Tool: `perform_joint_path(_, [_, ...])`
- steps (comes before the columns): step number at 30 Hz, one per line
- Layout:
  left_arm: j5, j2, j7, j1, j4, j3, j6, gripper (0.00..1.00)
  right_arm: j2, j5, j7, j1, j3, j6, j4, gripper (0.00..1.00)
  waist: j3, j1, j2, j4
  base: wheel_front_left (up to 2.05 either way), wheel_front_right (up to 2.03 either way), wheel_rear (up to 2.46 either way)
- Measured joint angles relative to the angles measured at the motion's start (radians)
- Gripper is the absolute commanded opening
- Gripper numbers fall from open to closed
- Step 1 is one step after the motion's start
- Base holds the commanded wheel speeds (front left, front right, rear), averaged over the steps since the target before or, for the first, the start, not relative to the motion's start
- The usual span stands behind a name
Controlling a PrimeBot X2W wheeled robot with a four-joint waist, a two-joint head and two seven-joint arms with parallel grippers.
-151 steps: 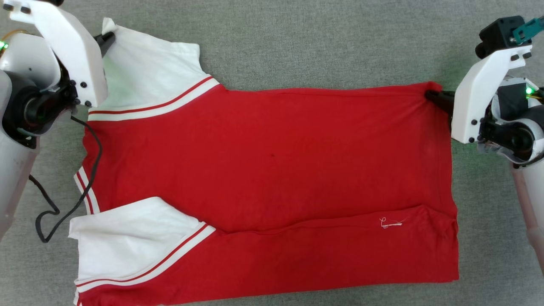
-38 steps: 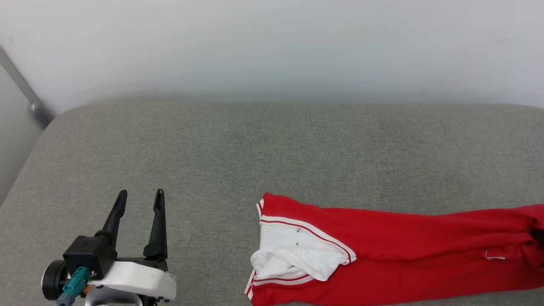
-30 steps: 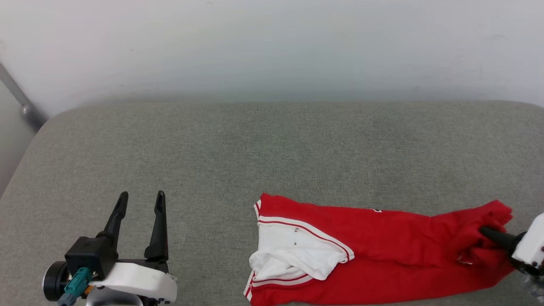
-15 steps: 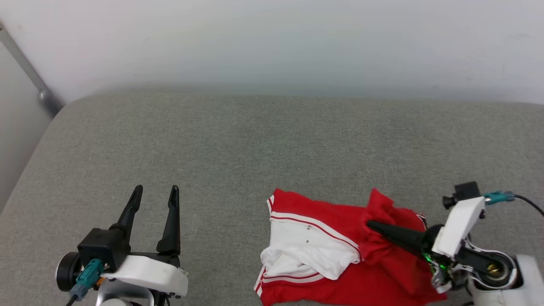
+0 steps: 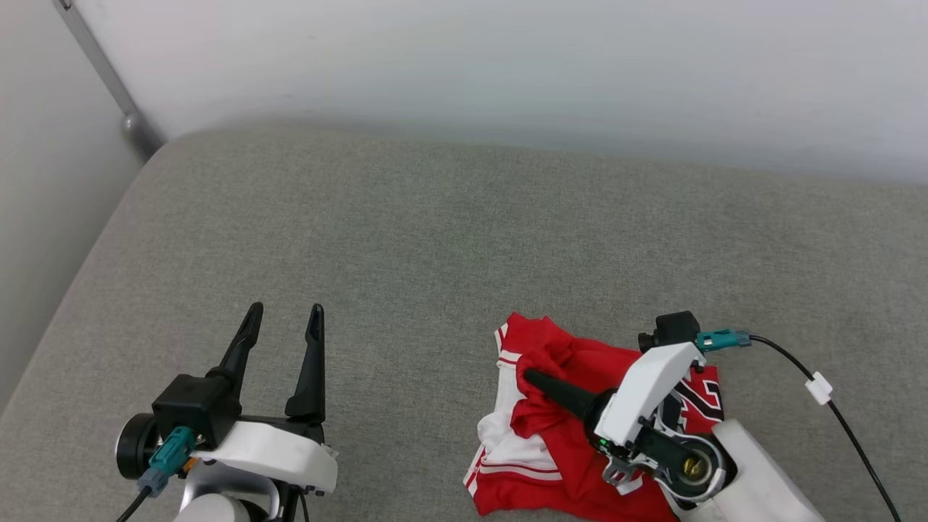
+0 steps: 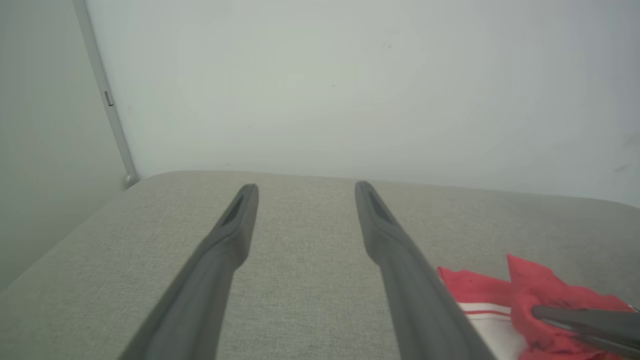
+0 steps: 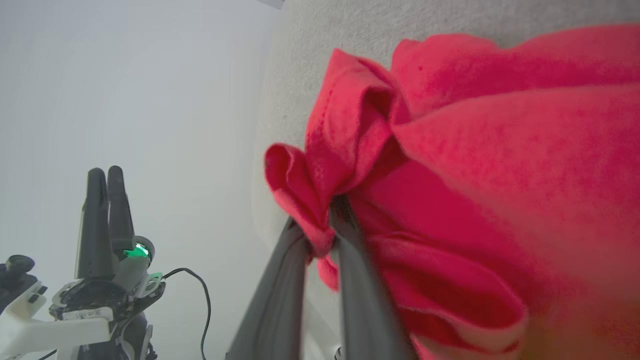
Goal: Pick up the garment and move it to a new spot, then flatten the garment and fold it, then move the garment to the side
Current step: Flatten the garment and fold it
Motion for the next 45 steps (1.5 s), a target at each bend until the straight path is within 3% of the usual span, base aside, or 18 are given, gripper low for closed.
perform_joint_path(3, [0.0,-0.006,-0.005,-0.009,0.006,-0.001,-0.002,1.0,0.0,0.0,-0.047,-0.025,0.047,0.0,0.041,0.97,0.011,0.0,0.0,0.004,0.0,0.0,0.0])
perform_joint_path(4, [0.0,-0.007,-0.007,-0.009,0.009,-0.001,-0.002,1.0,0.0,0.0,-0.051,-0.033,0.065,0.0,0.051,1.0,0.014,0.0001,0.0,0.004,0.0,0.0,0.0])
perform_joint_path(9, [0.0,-0.011,-0.012,-0.009,0.018,0.002,-0.006,1.0,-0.002,-0.023,-0.079,-0.072,0.12,0.0,0.054,1.0,0.019,0.0,0.0,-0.007,0.0,0.0,0.0])
perform_joint_path(13, [0.003,-0.01,-0.016,-0.006,0.023,0.007,-0.006,1.0,-0.086,-0.09,-0.129,-0.101,0.17,0.0,-0.063,1.0,0.004,0.0001,0.0,-0.036,0.0,0.0,0.0])
perform_joint_path(17, [0.002,-0.007,-0.016,0.011,0.025,0.008,-0.004,1.0,-0.19,-0.239,-0.246,-0.1,0.174,0.0,-0.119,1.0,-0.013,0.0,0.0,-0.063,0.0,0.0,0.0])
perform_joint_path(21, [-0.003,-0.001,-0.016,0.019,0.023,0.016,0.003,1.0,-0.273,-0.453,-0.37,-0.074,0.094,0.0,-0.112,1.0,-0.028,0.0,0.0,-0.098,0.0,0.0,0.0])
perform_joint_path(26, [-0.005,0.007,-0.016,0.036,0.025,0.023,0.013,1.0,-0.312,-0.699,-0.471,0.013,-0.107,0.0,-0.127,1.0,-0.046,0.0,0.0,-0.145,0.0,0.0,0.0])
perform_joint_path(30, [-0.005,0.01,-0.017,0.055,0.028,0.028,0.02,1.0,-0.308,-0.843,-0.506,0.129,-0.285,0.0,-0.227,1.0,-0.066,0.0,0.0,-0.174,0.0,0.0,0.0])
perform_joint_path(35, [-0.005,0.013,-0.019,0.076,0.029,0.038,0.029,1.0,-0.238,-0.96,-0.48,0.278,-0.435,0.0,-0.437,1.0,-0.082,0.0,0.0,-0.199,0.0,0.0,0.0])
perform_joint_path(40, [-0.004,0.011,-0.024,0.112,0.03,0.045,0.044,1.0,-0.153,-1.011,-0.416,0.415,-0.454,0.0,-0.615,1.0,-0.098,0.0,0.0,-0.21,0.0,0.0,0.0])
perform_joint_path(45, [-0.003,0.007,-0.025,0.166,0.027,0.062,0.069,1.0,-0.101,-1.025,-0.371,0.481,-0.415,0.0,-0.701,1.0,-0.112,0.0,0.0,-0.216,0.0,0.0,0.0])
